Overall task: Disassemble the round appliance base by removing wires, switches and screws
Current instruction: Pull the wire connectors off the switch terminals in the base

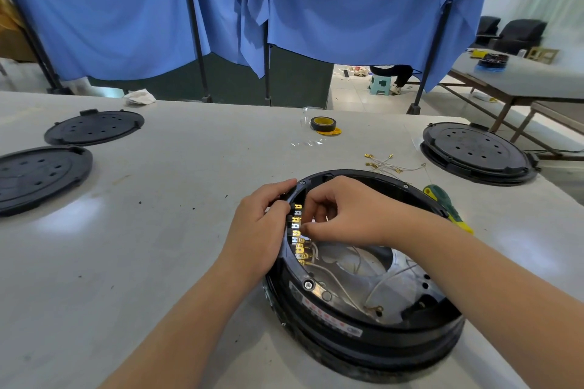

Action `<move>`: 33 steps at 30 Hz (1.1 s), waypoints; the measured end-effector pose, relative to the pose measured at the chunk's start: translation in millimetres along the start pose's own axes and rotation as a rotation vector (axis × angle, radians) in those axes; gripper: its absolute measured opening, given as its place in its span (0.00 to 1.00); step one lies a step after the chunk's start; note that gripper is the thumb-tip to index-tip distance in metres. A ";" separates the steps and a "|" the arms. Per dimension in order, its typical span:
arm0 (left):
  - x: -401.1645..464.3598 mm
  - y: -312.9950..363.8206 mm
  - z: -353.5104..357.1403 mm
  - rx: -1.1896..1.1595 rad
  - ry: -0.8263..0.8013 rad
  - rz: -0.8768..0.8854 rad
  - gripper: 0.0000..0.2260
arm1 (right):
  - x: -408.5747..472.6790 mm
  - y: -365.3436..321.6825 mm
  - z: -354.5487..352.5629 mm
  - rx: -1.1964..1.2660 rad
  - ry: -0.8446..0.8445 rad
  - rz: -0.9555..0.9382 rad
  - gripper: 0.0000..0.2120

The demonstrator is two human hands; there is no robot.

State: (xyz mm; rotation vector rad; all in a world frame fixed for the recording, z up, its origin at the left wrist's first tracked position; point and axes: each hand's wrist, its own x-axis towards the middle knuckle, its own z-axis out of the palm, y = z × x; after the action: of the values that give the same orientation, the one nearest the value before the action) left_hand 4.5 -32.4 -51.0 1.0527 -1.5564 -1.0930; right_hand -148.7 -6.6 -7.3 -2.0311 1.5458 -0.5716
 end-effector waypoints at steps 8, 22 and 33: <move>-1.0 1.7 -0.2 0.007 0.001 -0.009 0.18 | -2.2 -1.6 -1.0 0.023 0.022 -0.018 0.01; -1.5 1.9 0.1 0.024 -0.004 -0.012 0.19 | -10.7 -9.9 -5.7 0.102 -0.090 -0.030 0.05; -0.7 1.2 0.6 0.021 0.003 0.003 0.18 | -8.6 -10.9 -1.2 0.048 -0.081 -0.042 0.02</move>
State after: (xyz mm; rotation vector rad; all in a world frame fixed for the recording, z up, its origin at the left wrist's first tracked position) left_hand 3.9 -31.3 -50.1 1.0648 -1.5695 -1.0748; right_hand -143.6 3.8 0.3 -2.0293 1.4323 -0.5302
